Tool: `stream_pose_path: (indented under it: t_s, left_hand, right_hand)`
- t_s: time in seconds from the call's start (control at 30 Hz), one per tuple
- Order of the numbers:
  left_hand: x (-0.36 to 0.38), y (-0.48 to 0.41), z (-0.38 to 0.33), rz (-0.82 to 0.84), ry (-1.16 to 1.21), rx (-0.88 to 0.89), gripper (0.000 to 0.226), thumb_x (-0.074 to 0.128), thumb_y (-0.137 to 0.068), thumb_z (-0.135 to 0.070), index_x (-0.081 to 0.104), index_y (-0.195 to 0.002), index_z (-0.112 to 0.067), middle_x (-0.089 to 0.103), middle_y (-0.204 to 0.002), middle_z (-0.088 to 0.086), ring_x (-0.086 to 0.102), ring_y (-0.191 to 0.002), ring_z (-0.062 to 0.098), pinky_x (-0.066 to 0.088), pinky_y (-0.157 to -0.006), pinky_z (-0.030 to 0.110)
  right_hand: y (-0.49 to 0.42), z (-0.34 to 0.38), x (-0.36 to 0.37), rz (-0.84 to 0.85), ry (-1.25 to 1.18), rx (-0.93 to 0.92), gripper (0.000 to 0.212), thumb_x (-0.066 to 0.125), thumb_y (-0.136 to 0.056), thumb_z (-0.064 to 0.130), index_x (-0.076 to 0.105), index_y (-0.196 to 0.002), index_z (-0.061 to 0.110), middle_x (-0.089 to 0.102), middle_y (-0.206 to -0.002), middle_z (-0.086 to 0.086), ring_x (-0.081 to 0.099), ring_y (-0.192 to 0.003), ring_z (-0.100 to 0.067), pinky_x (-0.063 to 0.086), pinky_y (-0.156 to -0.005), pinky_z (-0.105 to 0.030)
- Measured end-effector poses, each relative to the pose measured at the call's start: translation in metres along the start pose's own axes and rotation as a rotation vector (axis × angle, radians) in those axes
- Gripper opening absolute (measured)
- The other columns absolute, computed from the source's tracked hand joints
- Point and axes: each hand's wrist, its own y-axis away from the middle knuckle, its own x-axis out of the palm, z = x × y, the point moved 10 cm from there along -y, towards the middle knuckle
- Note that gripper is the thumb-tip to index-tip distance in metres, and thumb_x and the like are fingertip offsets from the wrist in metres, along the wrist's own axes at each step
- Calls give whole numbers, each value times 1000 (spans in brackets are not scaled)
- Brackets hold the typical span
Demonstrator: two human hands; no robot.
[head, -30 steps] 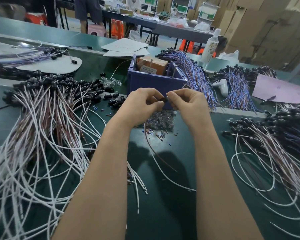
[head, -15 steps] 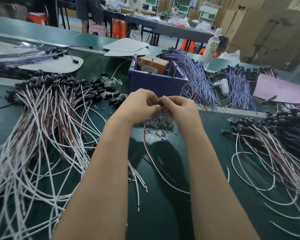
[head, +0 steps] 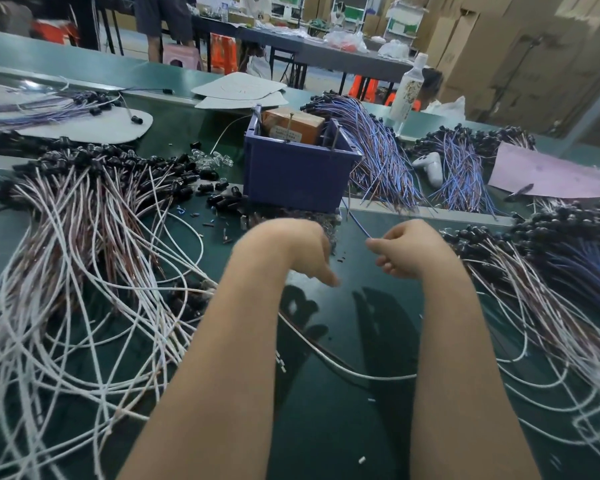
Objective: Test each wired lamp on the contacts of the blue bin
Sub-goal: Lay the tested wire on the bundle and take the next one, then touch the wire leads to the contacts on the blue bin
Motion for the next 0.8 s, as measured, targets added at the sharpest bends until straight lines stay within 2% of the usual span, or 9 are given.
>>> stream_pose_path:
  t_s: [0.1,0.2,0.27,0.33,0.43,0.53,0.6,0.7,0.8]
  left_hand:
    - [23,0,-38,114,-139,81,44,62,-84,-53,67,-111,-19,64,-118,-1,58,-108,20,36,-75,25]
    - [28,9,-41,128,-185,80,47,62,-82,-56,66,-113,-20,62,-112,-4,55,-97,18,35,-75,26]
    - [29,17,-32,130,-180,53,49,62,-82,-57,66,-114,-21,60,-108,-5,51,-94,17,35,-77,26]
    - [35,24,-24,144,-176,38,48,63,-82,-55,65,-115,-20,62,-114,-4,52,-95,17,37,-79,26]
    - [45,30,-17,138,-184,13,43,67,-82,-48,65,-114,-19,62,-120,-2,56,-105,20,43,-85,28]
    - [51,35,-15,116,-205,-7,42,69,-83,-42,63,-118,-20,57,-128,1,55,-114,25,47,-95,34]
    - [54,37,-16,113,-226,-4,40,67,-85,-40,63,-119,-20,55,-130,1,55,-115,26,46,-98,37]
    - [57,38,-19,116,-224,17,36,64,-88,-37,64,-119,-19,55,-131,1,54,-116,26,46,-98,36]
    - [58,33,-19,92,-207,19,35,61,-90,-34,62,-118,-13,59,-127,4,56,-113,27,46,-96,36]
  right_hand:
    - [11,-15,7,34,35,35,18,64,-88,21,61,-86,4,62,-66,-8,53,-50,-15,48,-51,-24]
    - [24,-28,-3,-36,130,40,26,66,-85,25,65,-87,0,68,-77,-15,59,-65,-26,53,-70,-35]
    - [34,-38,-15,-133,176,57,22,66,-83,25,67,-87,4,69,-86,-15,64,-80,-30,51,-77,-36]
    - [44,-48,-20,-174,183,95,13,65,-82,23,66,-87,11,69,-88,-11,63,-89,-30,50,-80,-34]
    - [56,-62,-19,-188,217,147,10,64,-81,18,65,-90,15,66,-105,-13,61,-99,-31,49,-86,-34]
    - [65,-73,-22,-207,252,168,14,62,-83,12,63,-96,13,60,-116,-15,58,-103,-32,45,-84,-32]
    - [68,-77,-24,-223,234,168,22,58,-85,8,61,-107,12,55,-122,-16,56,-108,-32,43,-88,-33]
    - [74,-82,-34,-271,195,185,33,58,-87,10,57,-120,13,50,-130,-18,51,-116,-35,41,-99,-37]
    - [77,-87,-31,-241,233,208,34,60,-87,13,56,-121,8,55,-127,-17,52,-117,-33,42,-95,-36]
